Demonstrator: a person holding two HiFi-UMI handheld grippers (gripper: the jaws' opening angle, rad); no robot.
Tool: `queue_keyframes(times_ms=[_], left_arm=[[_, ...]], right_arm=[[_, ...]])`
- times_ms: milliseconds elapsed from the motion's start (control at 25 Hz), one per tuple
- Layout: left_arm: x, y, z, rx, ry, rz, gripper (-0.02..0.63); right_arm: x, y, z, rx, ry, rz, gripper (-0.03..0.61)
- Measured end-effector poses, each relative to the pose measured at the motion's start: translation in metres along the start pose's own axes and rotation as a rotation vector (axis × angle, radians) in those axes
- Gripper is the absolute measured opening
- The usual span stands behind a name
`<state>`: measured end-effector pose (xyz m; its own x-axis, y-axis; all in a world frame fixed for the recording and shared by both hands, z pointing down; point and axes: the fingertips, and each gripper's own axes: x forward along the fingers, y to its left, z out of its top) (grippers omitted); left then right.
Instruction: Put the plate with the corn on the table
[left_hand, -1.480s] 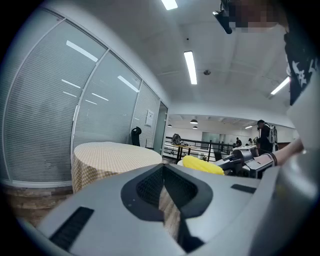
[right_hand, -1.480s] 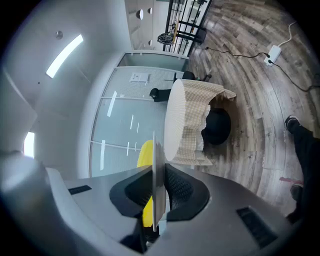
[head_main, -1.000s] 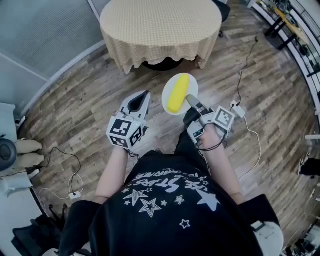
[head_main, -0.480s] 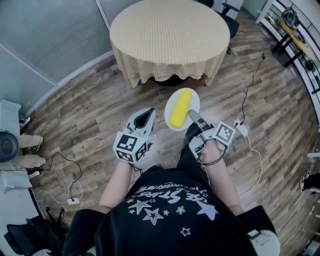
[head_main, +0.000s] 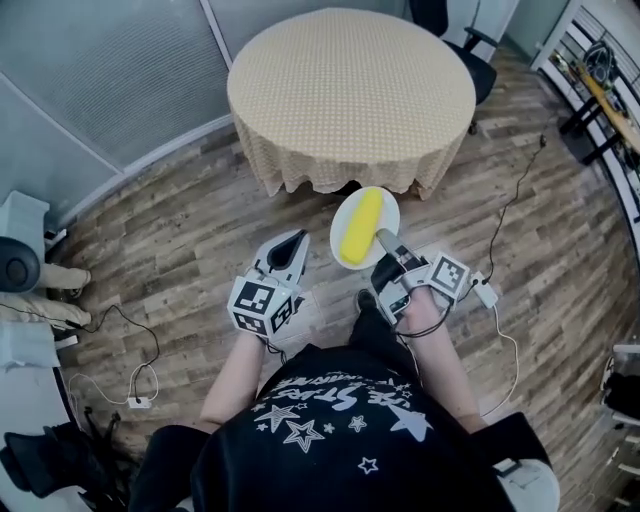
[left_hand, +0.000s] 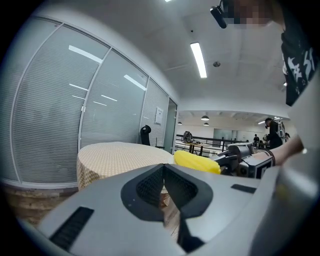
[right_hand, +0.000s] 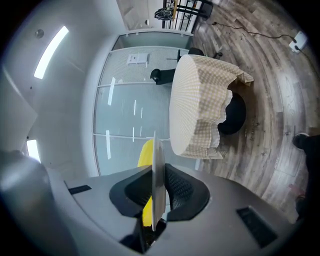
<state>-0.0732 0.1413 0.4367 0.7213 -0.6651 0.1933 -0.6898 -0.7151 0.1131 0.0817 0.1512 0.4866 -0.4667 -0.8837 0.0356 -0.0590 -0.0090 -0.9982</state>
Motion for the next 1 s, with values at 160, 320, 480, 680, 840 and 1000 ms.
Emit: queue_keyframes(times_ms=[160,320,480,680,840,1000], left_arm=[[0.045,0.018,0.016,-0.007,0.004,0.055,0.008],[0.091,0.029,0.032,-0.022,0.0,0.098,0.008],[0.1,0.029,0.032,-0.025,-0.004,0.116,0.008],[0.138,0.033,0.034,-0.034,-0.015,0.149,0.008],[0.128,0.036,0.027,-0.049,-0.032,0.194,0.008],[0.169,0.051,0.034,-0.072,-0.008,0.223,0.008]], right_arm=[[0.035,0.0,0.048,-0.004,0.05,-0.006,0.058],[0.062,0.003,0.096,-0.005,0.087,-0.011,0.058],[0.069,0.005,0.11,-0.017,0.102,0.001,0.058],[0.084,-0.002,0.147,-0.011,0.124,0.013,0.058],[0.082,-0.011,0.142,-0.029,0.158,0.004,0.058],[0.113,-0.014,0.185,-0.02,0.184,-0.002,0.058]])
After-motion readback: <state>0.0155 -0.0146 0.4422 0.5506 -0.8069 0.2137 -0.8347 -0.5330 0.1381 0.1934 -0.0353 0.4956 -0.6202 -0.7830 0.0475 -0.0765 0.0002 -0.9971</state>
